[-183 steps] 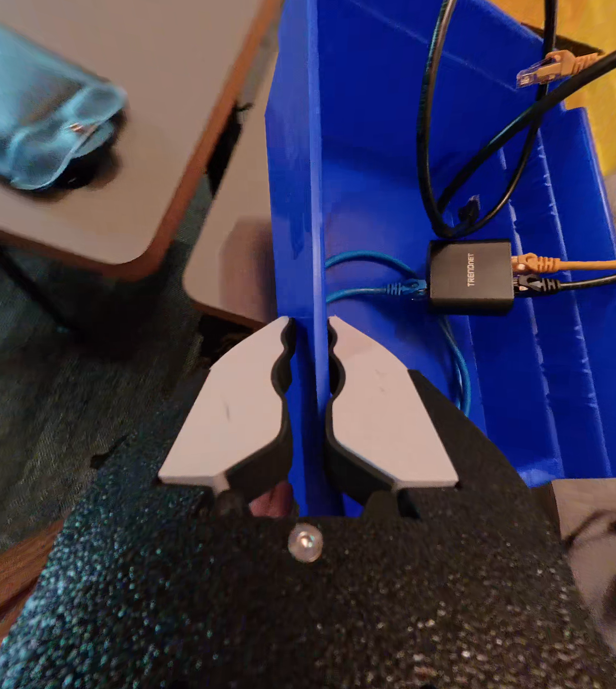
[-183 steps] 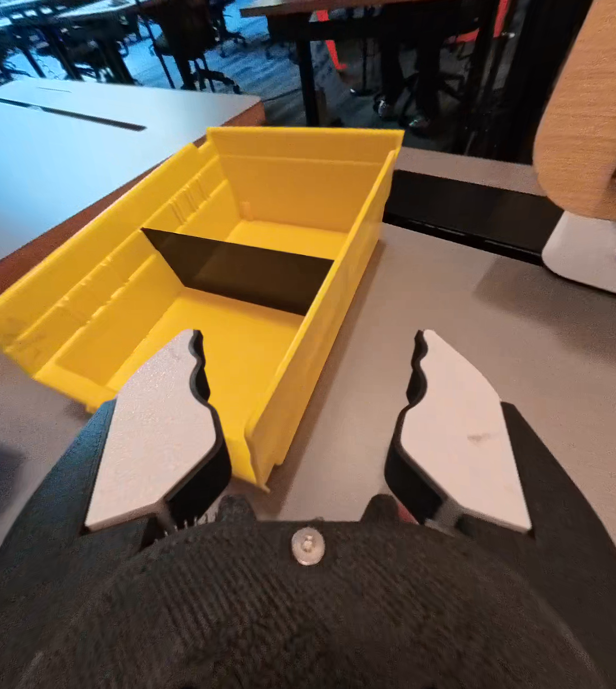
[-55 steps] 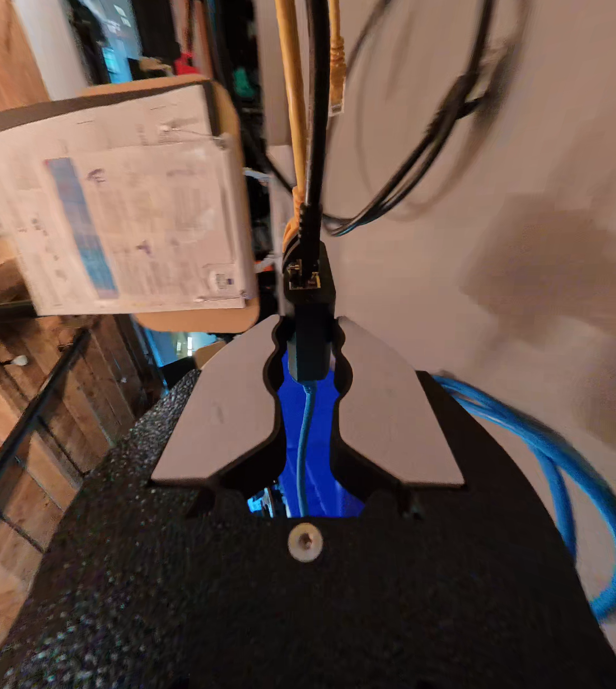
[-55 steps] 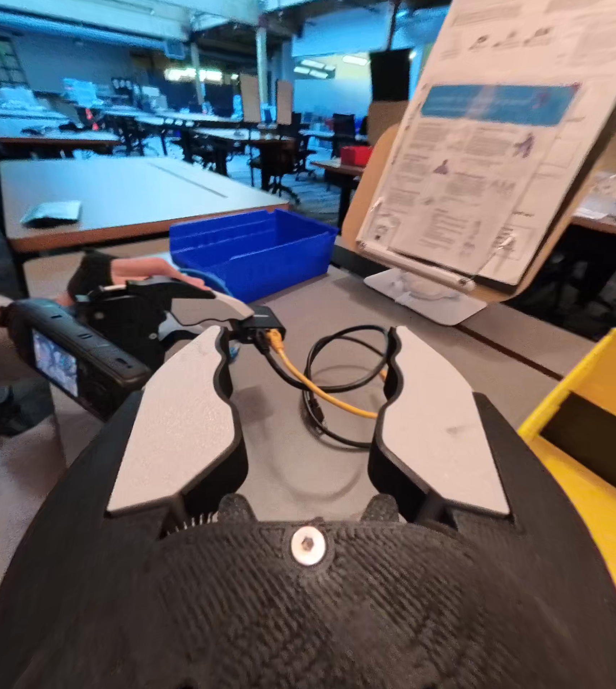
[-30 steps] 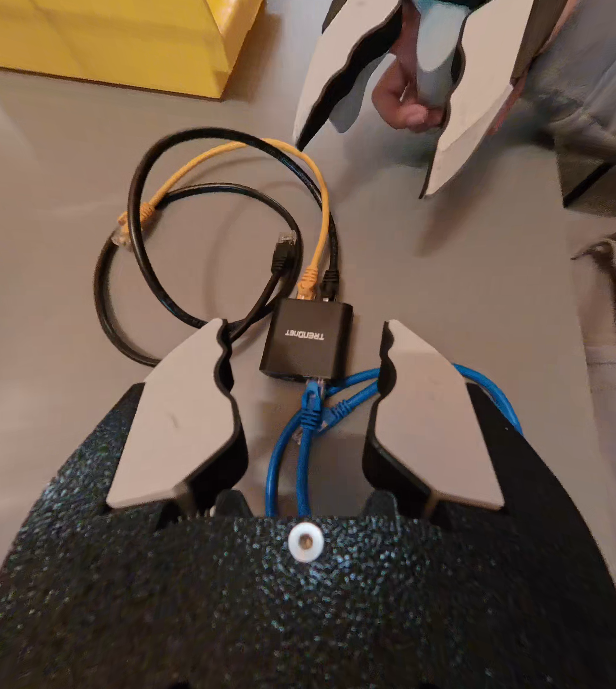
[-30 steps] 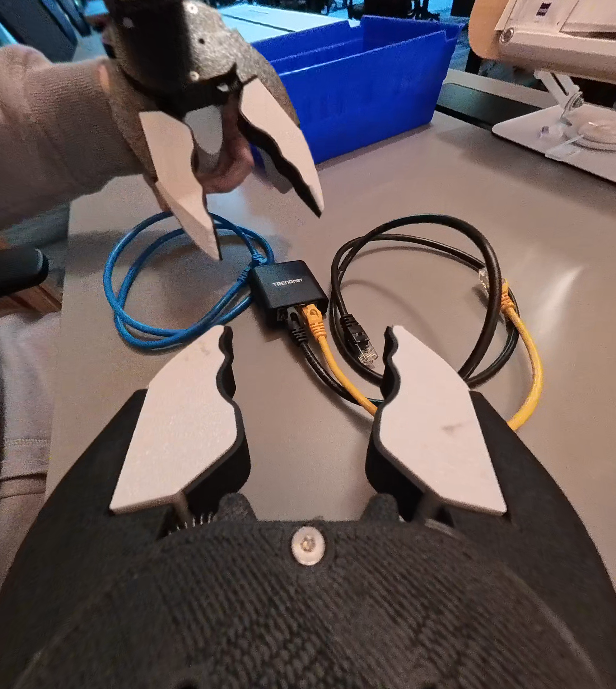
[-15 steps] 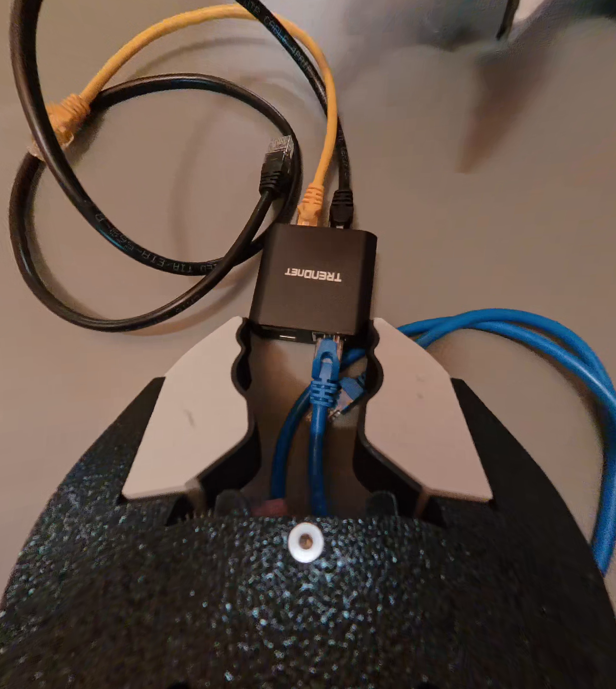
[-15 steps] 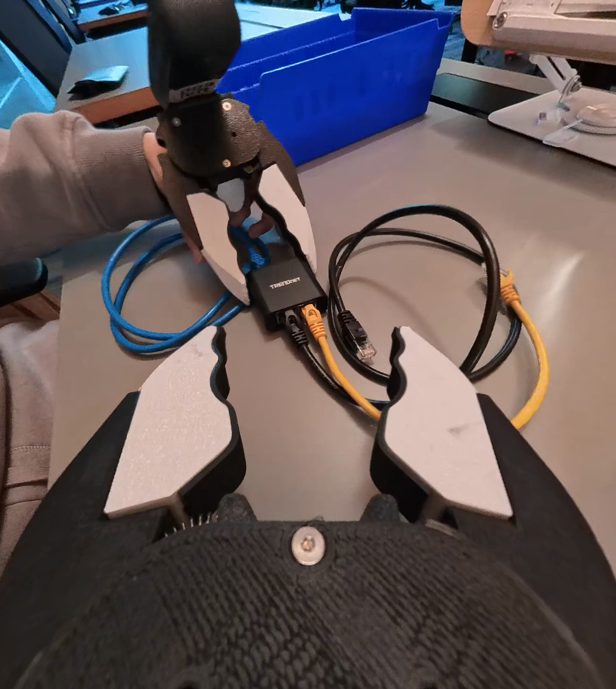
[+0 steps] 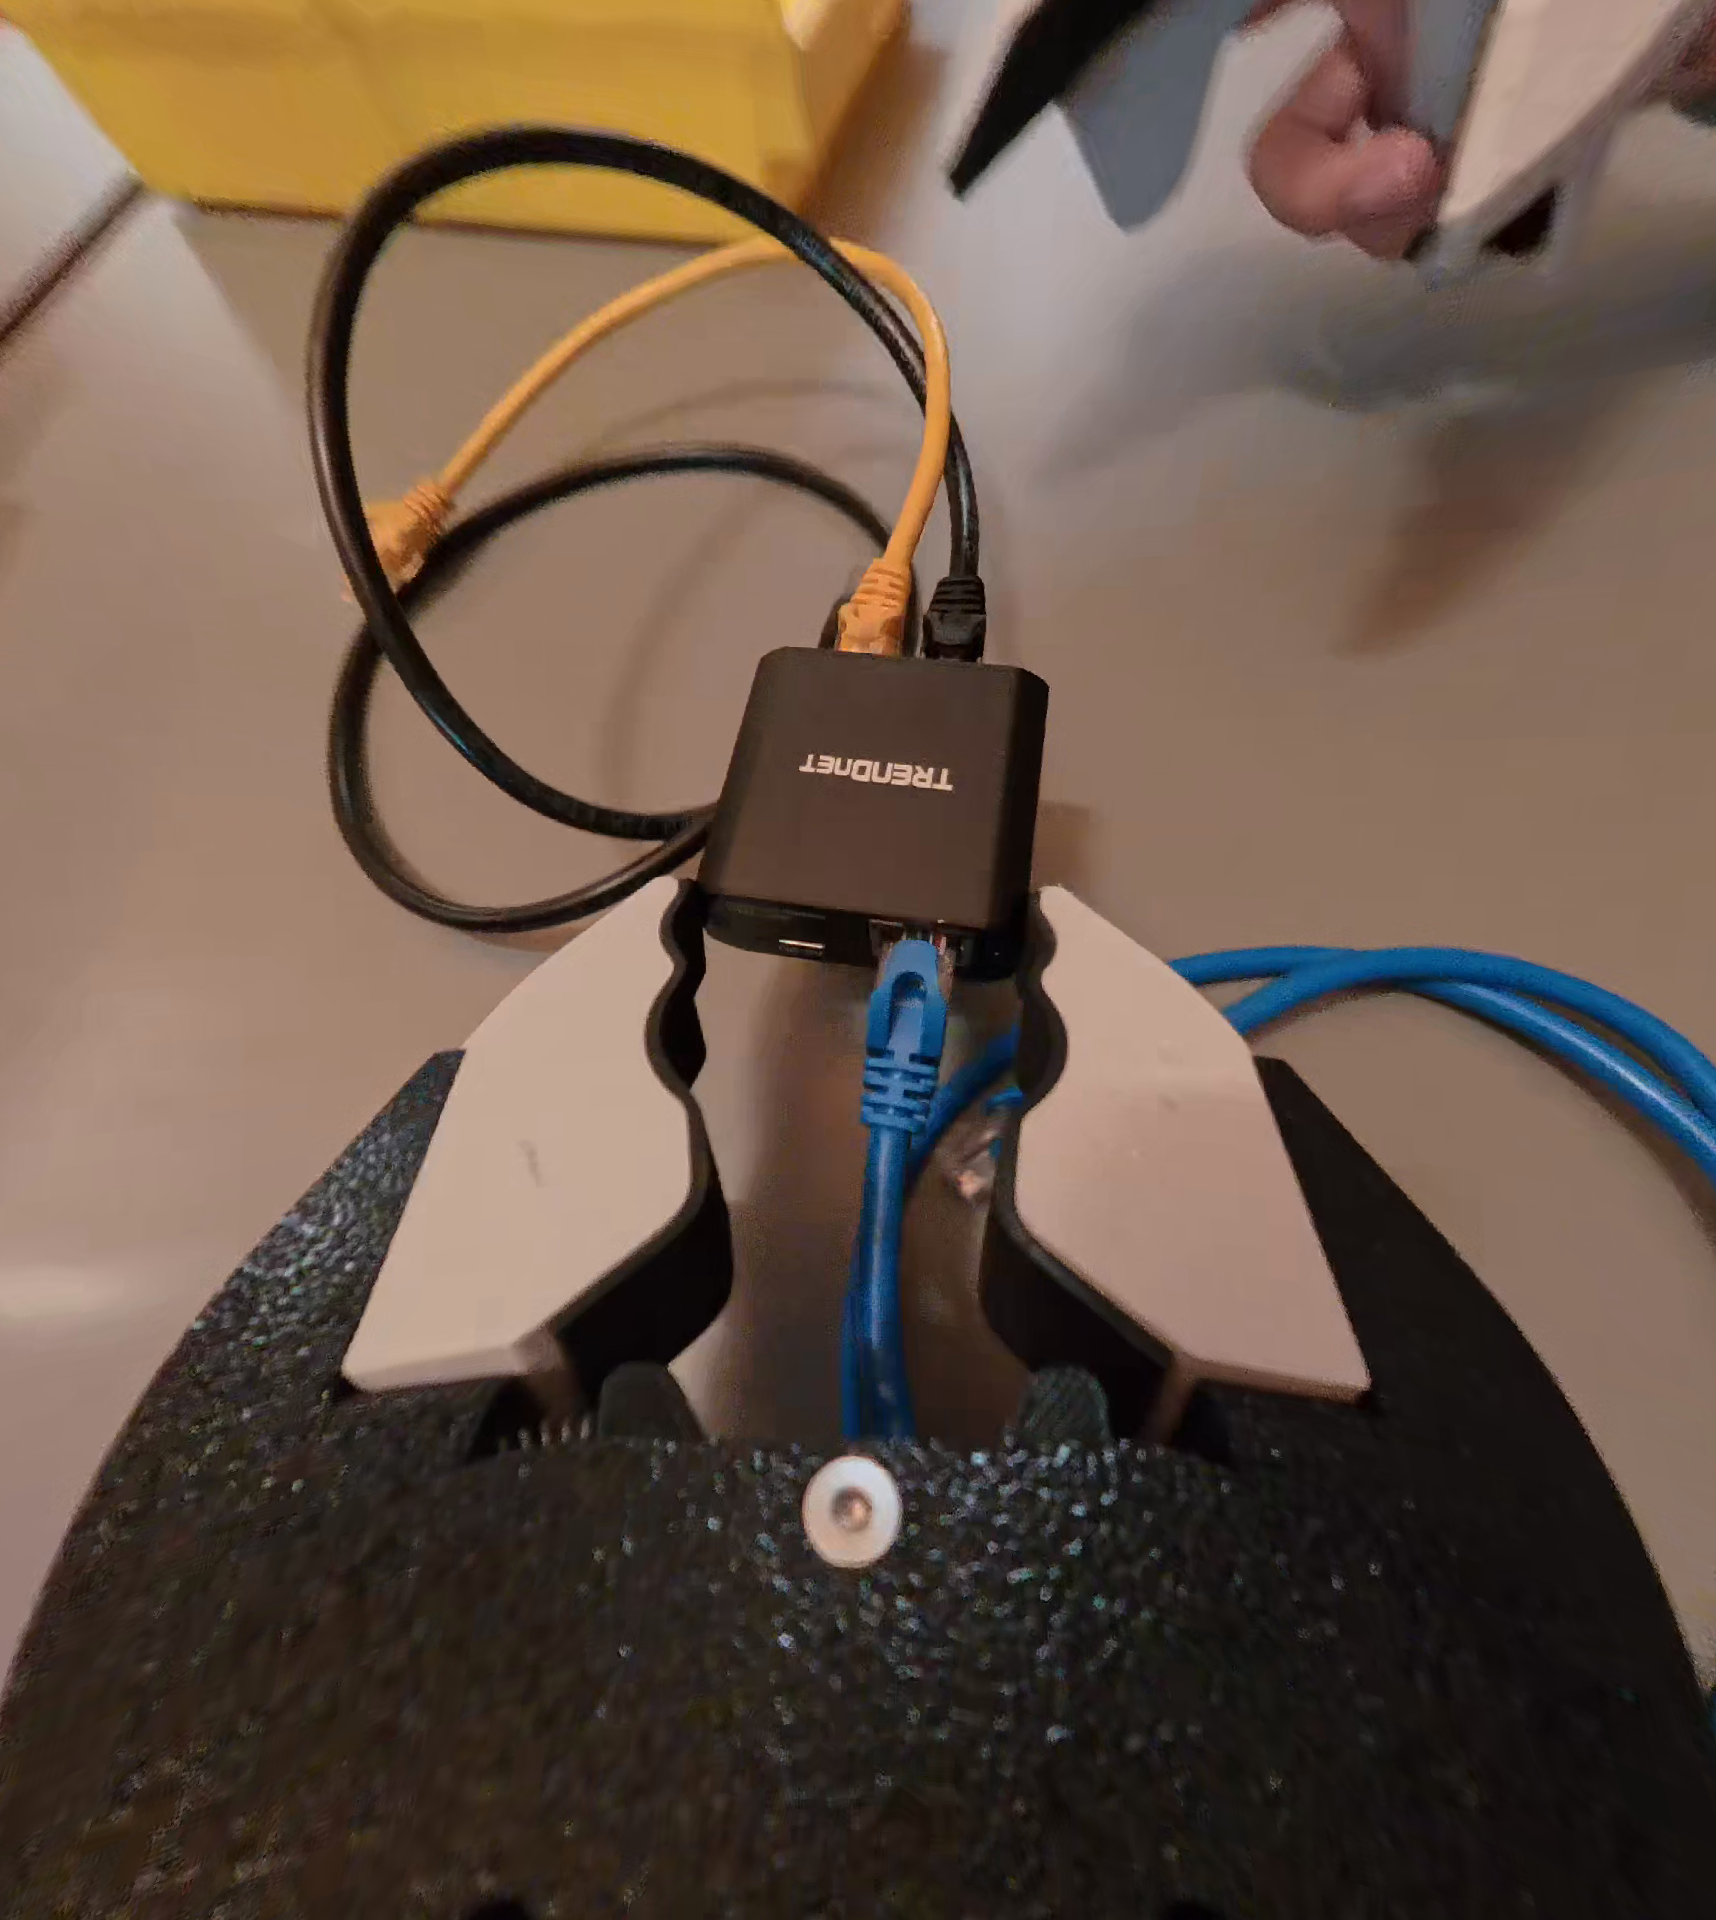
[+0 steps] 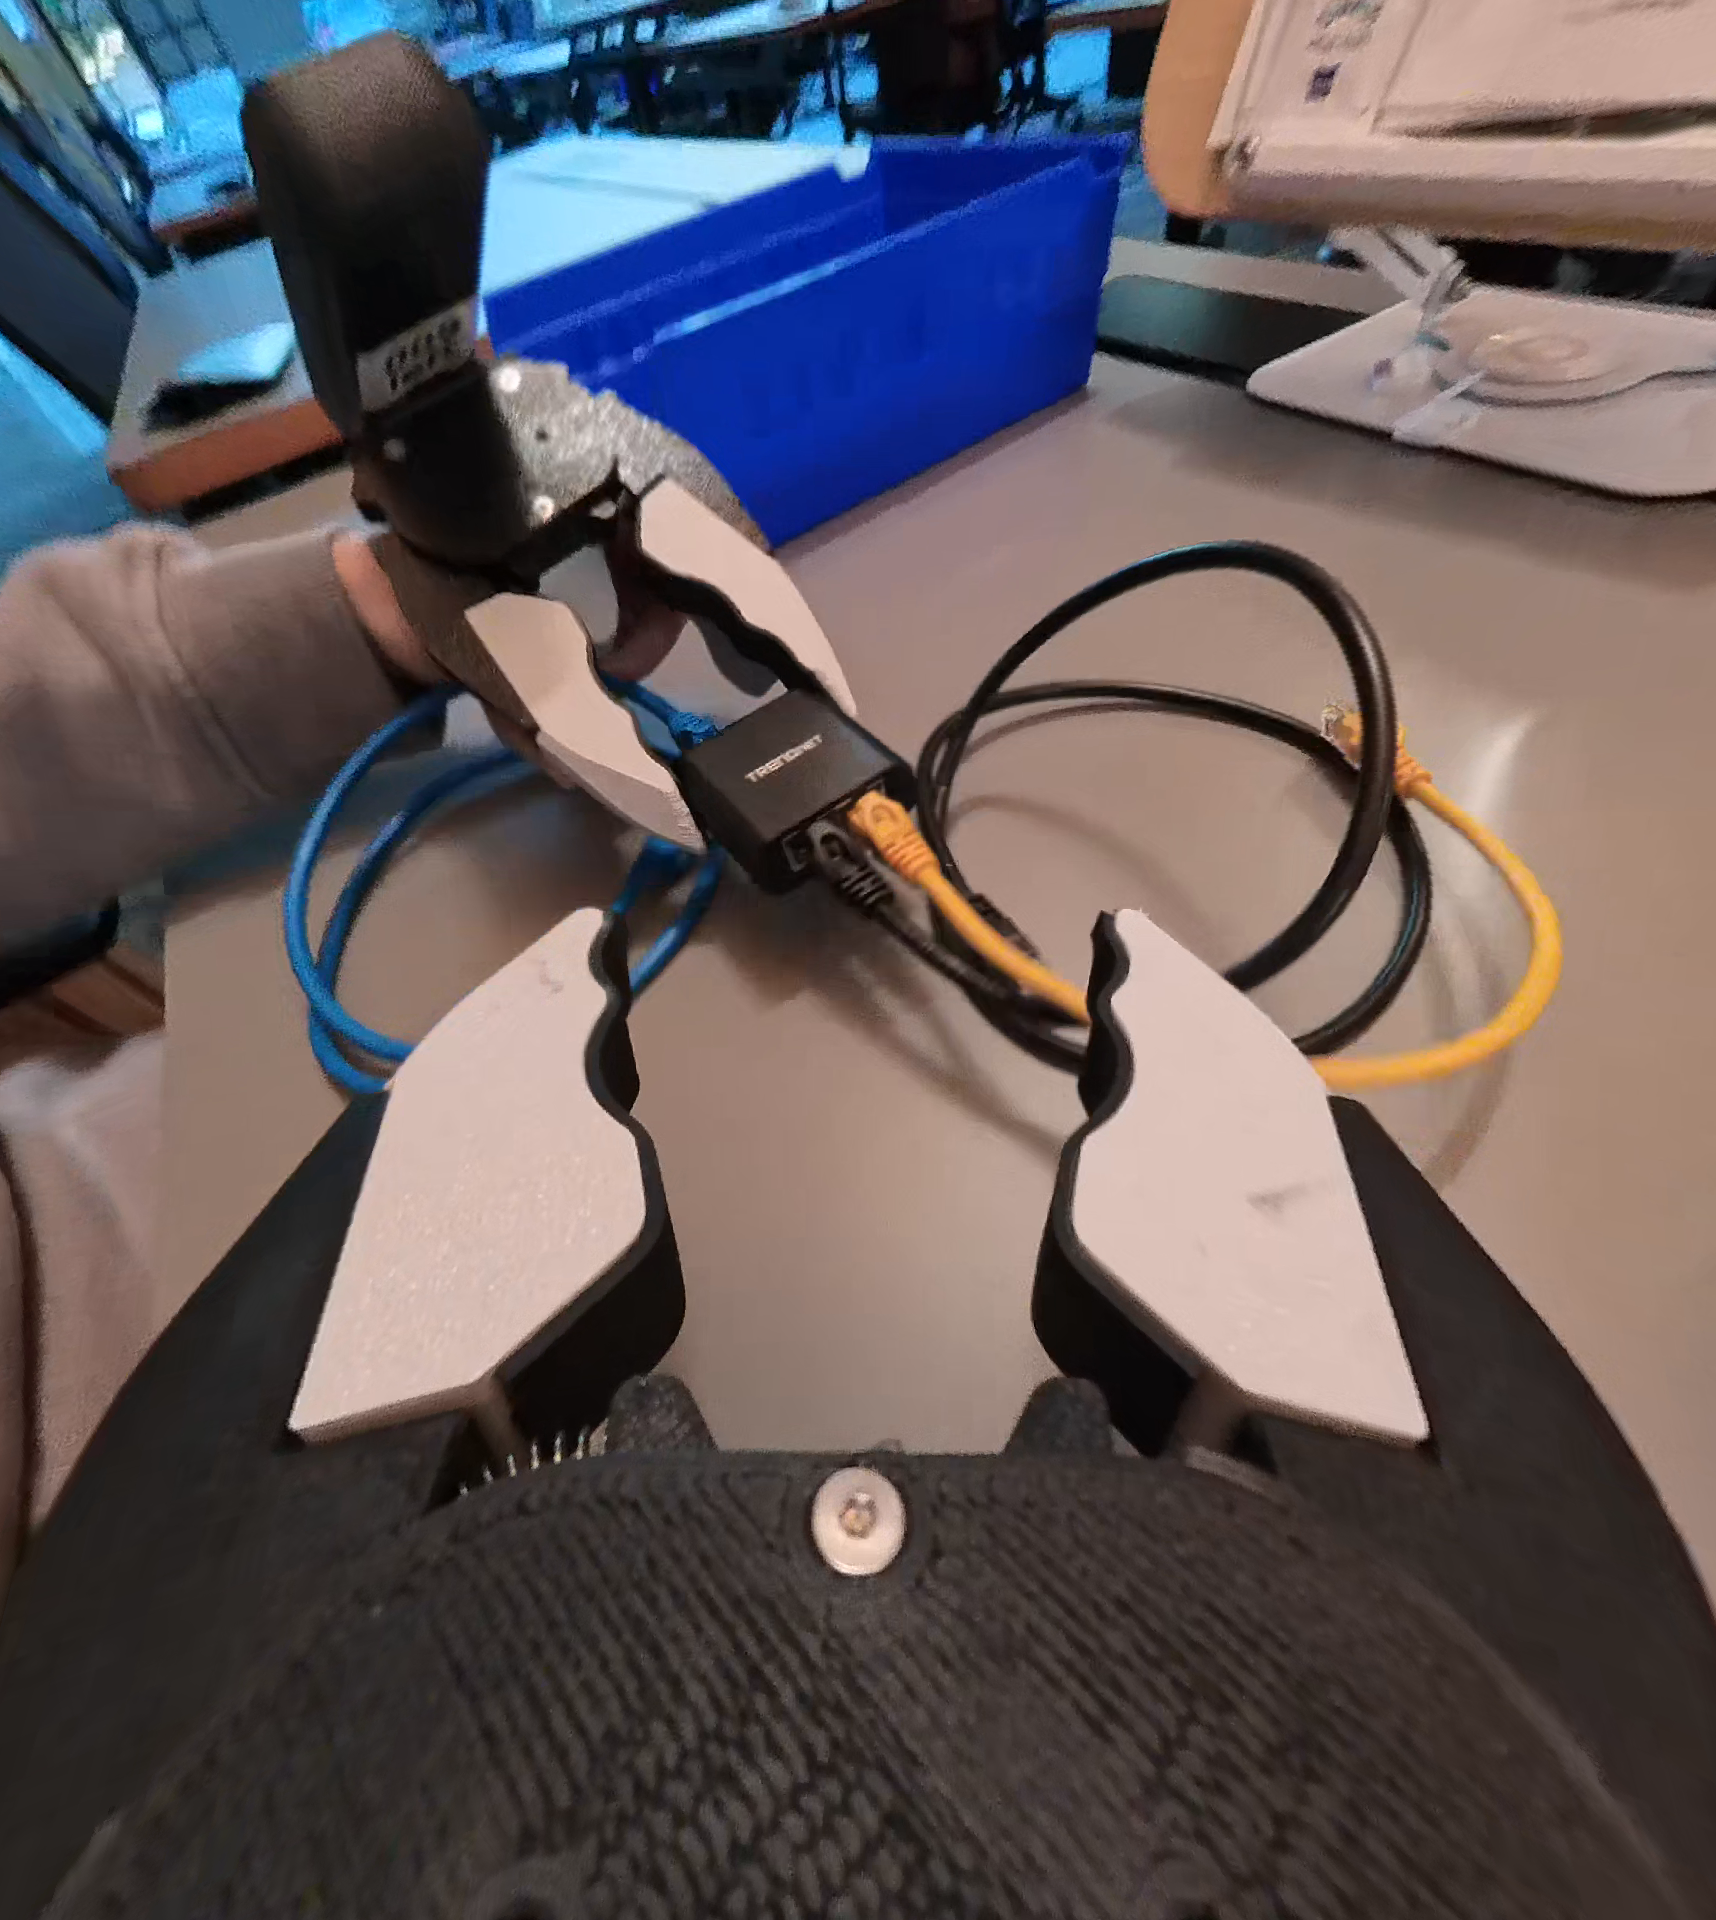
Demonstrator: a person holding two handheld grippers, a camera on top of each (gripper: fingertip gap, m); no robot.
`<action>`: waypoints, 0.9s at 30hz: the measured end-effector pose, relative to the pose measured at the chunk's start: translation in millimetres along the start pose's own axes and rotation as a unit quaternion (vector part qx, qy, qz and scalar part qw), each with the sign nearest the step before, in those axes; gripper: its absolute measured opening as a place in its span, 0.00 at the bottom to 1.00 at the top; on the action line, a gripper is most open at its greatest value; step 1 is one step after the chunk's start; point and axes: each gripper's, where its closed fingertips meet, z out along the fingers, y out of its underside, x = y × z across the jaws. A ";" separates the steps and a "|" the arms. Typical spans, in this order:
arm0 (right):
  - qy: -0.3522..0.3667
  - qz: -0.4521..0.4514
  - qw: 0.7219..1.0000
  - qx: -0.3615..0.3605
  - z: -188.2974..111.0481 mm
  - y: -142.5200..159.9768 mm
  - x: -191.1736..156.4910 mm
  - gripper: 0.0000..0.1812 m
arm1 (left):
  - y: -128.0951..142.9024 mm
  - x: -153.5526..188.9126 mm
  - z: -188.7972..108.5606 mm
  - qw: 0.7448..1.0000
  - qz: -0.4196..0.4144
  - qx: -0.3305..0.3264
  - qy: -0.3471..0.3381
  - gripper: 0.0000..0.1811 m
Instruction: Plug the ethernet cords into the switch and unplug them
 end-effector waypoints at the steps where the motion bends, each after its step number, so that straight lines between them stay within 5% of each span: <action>1: 0.006 0.015 1.000 0.014 0.1 -5.9 -0.4 0.46 | -6.1 -7.4 -5.0 1.000 -0.003 0.014 -0.020 0.32; 9: 0.022 0.198 0.973 0.115 23.0 -31.0 -13.4 0.42 | -51.8 -24.8 -39.7 0.982 0.000 0.094 -0.162 0.32; 13: -0.072 0.350 0.917 0.178 46.8 -45.1 -29.6 0.33 | -69.1 -11.2 -54.7 0.976 -0.001 0.139 -0.167 0.32; 16: -0.121 0.422 0.861 0.255 48.0 -63.2 -29.1 0.10 | -72.3 -10.0 -64.4 0.975 0.012 0.134 -0.174 0.32; 18: -0.130 0.445 0.836 0.294 46.2 -72.8 -25.6 0.09 | -71.6 -13.5 -70.6 0.973 0.017 0.128 -0.192 0.32; 27: -0.118 0.458 0.825 0.310 60.5 -83.9 -34.9 0.11 | -65.0 -9.3 -70.5 0.969 0.004 0.143 -0.202 0.32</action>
